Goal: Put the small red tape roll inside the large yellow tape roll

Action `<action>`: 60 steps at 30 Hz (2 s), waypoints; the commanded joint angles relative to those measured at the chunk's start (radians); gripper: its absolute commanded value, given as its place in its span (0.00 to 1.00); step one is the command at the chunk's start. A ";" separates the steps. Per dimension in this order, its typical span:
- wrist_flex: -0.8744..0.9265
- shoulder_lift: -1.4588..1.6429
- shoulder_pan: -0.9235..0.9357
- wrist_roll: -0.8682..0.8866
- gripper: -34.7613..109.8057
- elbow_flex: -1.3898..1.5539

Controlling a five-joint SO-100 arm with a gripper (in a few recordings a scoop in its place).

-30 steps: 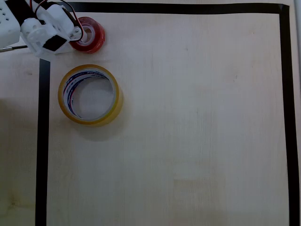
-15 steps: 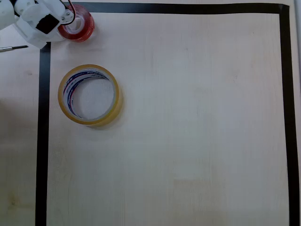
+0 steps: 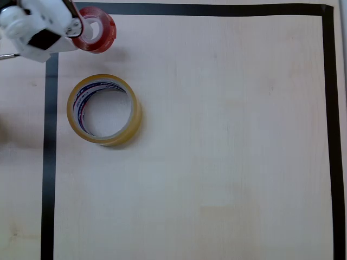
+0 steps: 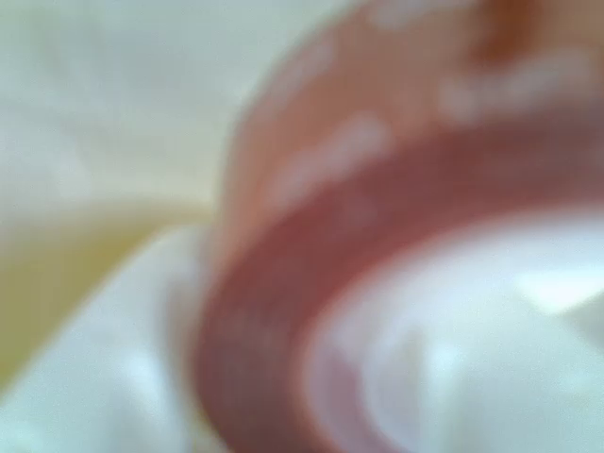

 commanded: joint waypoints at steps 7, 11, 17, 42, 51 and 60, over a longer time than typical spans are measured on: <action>0.089 0.351 0.198 -0.112 0.24 0.035; 0.075 0.394 0.299 -0.143 0.24 0.135; -0.064 0.466 0.327 -0.143 0.24 0.362; -0.130 0.718 0.388 -0.135 0.41 0.577; 0.166 1.072 0.443 -0.133 0.24 0.371; 0.252 1.482 0.635 -0.141 0.24 0.641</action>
